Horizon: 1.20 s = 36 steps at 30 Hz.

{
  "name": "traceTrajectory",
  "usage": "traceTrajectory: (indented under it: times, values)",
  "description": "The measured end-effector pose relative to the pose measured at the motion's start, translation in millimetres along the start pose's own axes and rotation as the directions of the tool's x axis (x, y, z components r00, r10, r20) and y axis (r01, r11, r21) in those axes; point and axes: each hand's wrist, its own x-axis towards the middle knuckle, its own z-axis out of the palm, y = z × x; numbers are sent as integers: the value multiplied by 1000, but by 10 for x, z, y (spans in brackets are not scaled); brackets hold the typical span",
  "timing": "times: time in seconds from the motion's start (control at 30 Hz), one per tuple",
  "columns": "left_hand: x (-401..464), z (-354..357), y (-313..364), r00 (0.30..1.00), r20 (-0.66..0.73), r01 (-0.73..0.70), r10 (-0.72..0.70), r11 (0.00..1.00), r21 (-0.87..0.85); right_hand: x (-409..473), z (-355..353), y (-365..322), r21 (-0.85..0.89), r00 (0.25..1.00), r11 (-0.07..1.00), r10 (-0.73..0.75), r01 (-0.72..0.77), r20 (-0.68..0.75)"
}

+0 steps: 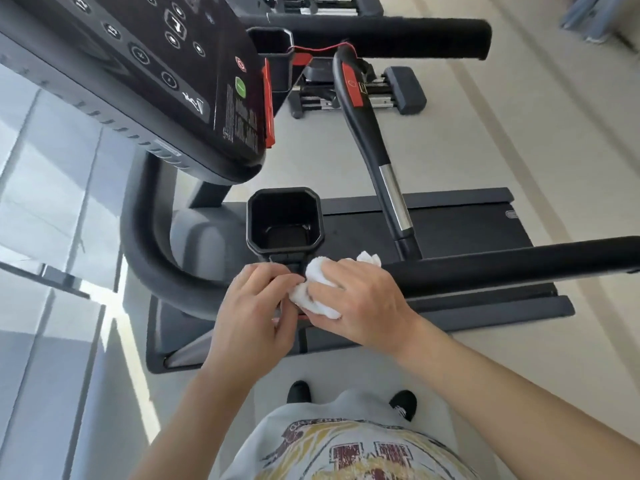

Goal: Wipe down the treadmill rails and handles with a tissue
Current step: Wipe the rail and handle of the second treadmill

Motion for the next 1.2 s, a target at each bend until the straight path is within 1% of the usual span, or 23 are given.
traceTrajectory:
  times: [0.2,0.27,0.4,0.47,0.6,0.7,0.93,1.0,1.07,1.13,1.2]
  values:
    - [255,328,270,987,133,-95,95,995,-5,-388,-388,588,-123,996,989,81,-85,-37]
    - [351,477,395,980,173,-100,96,995,18,-476,-490,742,-132,994,986,94,-101,-60]
    - [527,780,653,971,227,-77,73,997,10,-640,-709,1076,-125,988,987,86,-102,-124]
    - [589,935,809,964,254,-85,77,996,19,-754,-804,1283,-129,986,985,101,-118,-132]
    - [721,1234,1122,966,253,-62,55,998,19,-1019,-978,1701,-162,981,972,148,-168,-124]
    - [817,1498,1377,968,245,-47,43,999,11,-1229,-1127,2012,-185,978,966,153,-179,-144]
    - [1067,2166,2027,963,262,-67,62,998,10,-1738,-1629,2765,-238,947,938,188,-252,-259]
    - [1144,2379,2265,958,276,-83,80,997,-4,-1979,-1827,2995,-234,938,926,236,-296,-252]
    - [1200,2520,2424,954,285,-93,92,996,-8,-2192,-1947,3162,-205,921,909,318,-363,-224]
    - [1276,2719,2651,949,292,-121,119,993,-12,-2430,-2119,3329,-189,873,858,436,-477,-220]
    - [1351,2906,2877,939,311,-148,148,989,-24,-2647,-2278,3432,-170,806,792,551,-587,-218]
